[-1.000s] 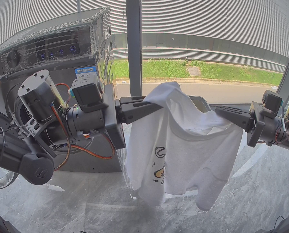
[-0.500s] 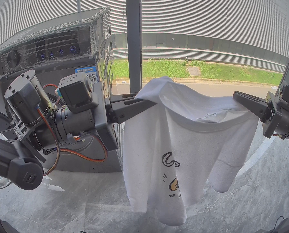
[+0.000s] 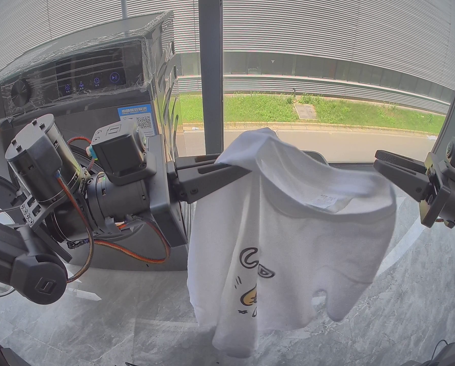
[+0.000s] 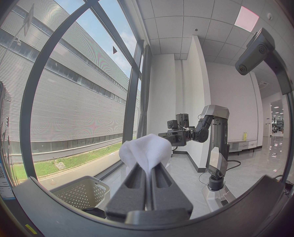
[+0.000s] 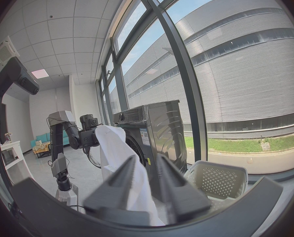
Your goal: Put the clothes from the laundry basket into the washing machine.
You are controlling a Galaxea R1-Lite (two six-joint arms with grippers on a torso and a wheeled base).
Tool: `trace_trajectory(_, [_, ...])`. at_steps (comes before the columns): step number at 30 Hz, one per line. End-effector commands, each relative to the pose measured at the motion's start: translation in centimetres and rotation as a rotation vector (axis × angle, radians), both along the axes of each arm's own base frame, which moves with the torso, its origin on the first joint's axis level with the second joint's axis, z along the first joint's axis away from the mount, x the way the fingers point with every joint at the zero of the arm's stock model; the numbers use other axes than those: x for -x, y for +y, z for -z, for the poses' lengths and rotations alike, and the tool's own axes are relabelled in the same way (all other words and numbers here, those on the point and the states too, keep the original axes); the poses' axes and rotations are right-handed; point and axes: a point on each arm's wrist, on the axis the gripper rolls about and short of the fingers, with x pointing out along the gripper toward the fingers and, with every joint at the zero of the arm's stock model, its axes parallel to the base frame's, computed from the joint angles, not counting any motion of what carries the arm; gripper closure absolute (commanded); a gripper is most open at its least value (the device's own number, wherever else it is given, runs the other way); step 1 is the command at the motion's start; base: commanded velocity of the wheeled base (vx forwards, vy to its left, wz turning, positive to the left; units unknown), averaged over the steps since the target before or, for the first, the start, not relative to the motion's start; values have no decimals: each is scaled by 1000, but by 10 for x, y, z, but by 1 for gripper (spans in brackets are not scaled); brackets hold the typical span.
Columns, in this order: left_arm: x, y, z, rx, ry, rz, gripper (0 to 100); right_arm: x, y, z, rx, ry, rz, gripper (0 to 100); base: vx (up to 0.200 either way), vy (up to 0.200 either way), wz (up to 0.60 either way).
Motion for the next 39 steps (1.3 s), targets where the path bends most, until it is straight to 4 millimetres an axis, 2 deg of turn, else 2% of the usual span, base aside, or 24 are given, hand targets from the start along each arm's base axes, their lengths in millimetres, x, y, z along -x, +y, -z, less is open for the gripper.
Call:
trace_trajectory(1, [0, -3, 0, -1, 1, 10, 100, 6, -3, 10, 7, 31, 17, 0, 0, 0, 0])
trace_trajectory(2, [0, -3, 0, -1, 1, 10, 100, 6, -3, 10, 7, 31, 17, 0, 0, 0, 0])
trace_trajectory(6, [0, -5, -1, 5, -3, 9, 100, 11, -9, 37, 33, 132, 73, 0, 0, 0, 0])
trace_trajectory(7, [0, -5, -2, 5, -4, 9, 100, 11, -9, 39, 34, 137, 75, 0, 0, 0, 0])
trace_trajectory(8, [-1, -6, -5, 15, -14, 3, 100, 13, -9, 50, 43, 186, 81, 0, 0, 0, 0])
trace_trajectory(10, [-2, -6, -10, 28, -21, -12, 100, 12, -7, 59, 55, 229, 75, 0, 0, 0, 0])
trace_trajectory(15, [-4, -8, -15, 44, -34, -23, 100, -1, 1, 73, 82, 296, 54, 0, 0, 0, 0])
trace_trajectory(18, [-5, -10, -16, 47, -37, -17, 100, -15, 11, 84, 109, 345, 45, 0, 0, 0, 0])
trace_trajectory(22, [-9, -13, -13, 40, -26, -16, 100, -27, 20, 90, 131, 362, 45, 0, 0, 0, 0])
trace_trajectory(26, [-14, -15, -10, 37, -22, -20, 100, -29, 21, 93, 135, 372, 43, 0, 0, 0, 0])
trace_trajectory(33, [-41, -28, -18, 63, -47, -45, 100, -23, 21, 95, 140, 378, 29, 0, 0, 0, 0])
trace_trajectory(35, [-44, -31, -20, 62, -46, -47, 100, -18, 17, 93, 136, 371, 37, 0, 0, 0, 0])
trace_trajectory(39, [-53, -36, -20, 66, -41, -64, 100, -2, 8, 103, 150, 409, 53, 0, 0, 0, 0])
